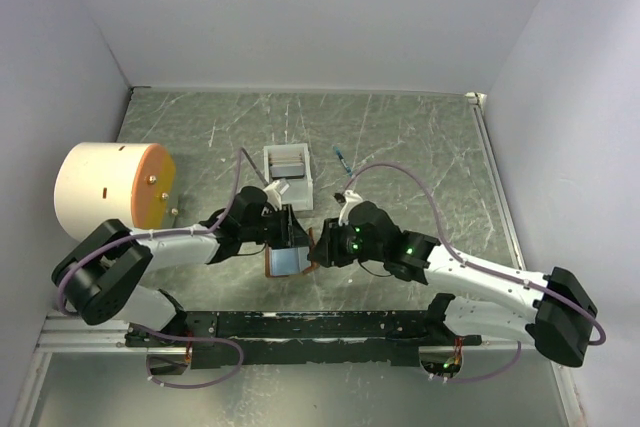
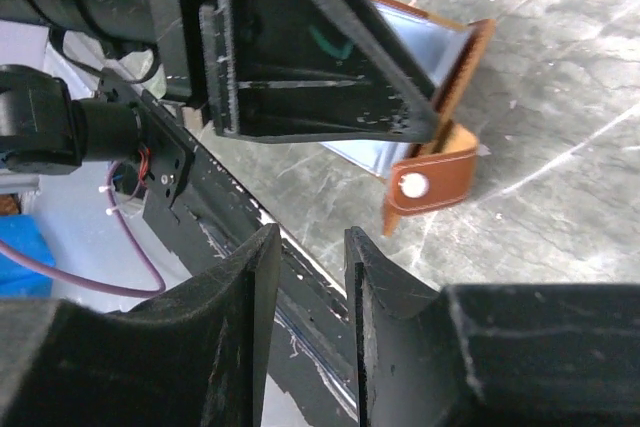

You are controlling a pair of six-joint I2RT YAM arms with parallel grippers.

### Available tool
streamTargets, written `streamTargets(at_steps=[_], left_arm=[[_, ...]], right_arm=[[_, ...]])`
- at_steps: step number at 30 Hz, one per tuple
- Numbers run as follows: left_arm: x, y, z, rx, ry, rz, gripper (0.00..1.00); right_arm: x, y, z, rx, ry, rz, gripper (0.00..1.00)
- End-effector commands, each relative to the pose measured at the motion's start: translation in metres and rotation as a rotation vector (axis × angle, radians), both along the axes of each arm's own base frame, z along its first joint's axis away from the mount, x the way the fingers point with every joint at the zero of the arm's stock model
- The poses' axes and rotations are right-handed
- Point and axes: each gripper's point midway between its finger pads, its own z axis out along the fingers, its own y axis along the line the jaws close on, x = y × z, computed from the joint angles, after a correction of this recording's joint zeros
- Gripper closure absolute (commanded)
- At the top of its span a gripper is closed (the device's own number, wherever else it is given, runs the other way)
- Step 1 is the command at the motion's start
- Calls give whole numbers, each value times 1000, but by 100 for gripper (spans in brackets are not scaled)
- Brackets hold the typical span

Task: Put the credit cards into the card holder
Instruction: Open the card holder at the center of the board.

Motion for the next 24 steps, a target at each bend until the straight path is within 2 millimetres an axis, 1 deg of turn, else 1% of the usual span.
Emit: streamTargets(at_steps=[1,3,6,10,14,17,20,24], left_arm=[[7,-15,13,-44,-48,-43,60],[8,-16,11,-41,-43,-45,60],[9,-18,8,-34,-40,-54,60],[10,-19,7,-24,-38,-58,60],[11,-18,11,-32,-25,-37,59],[16,-15,17,-10,-30,-8,59],[19,-10,20,37,-42,4,57],[24,3,19,110,-45,48,54]], right_arm=[[0,20,13,56,-30,19,68],[-3,27,11,57,-28,34,68],[-6,36,4,30,-33,46,68],[2,38,-11,-42,-65,21,68],[17,30,-33,-145,-96,-39,70],[23,19,-47,-206,-103,-85,73],[27,11,-52,-219,-115,-128,76],[32,8,-57,-227,-123,-159,77]])
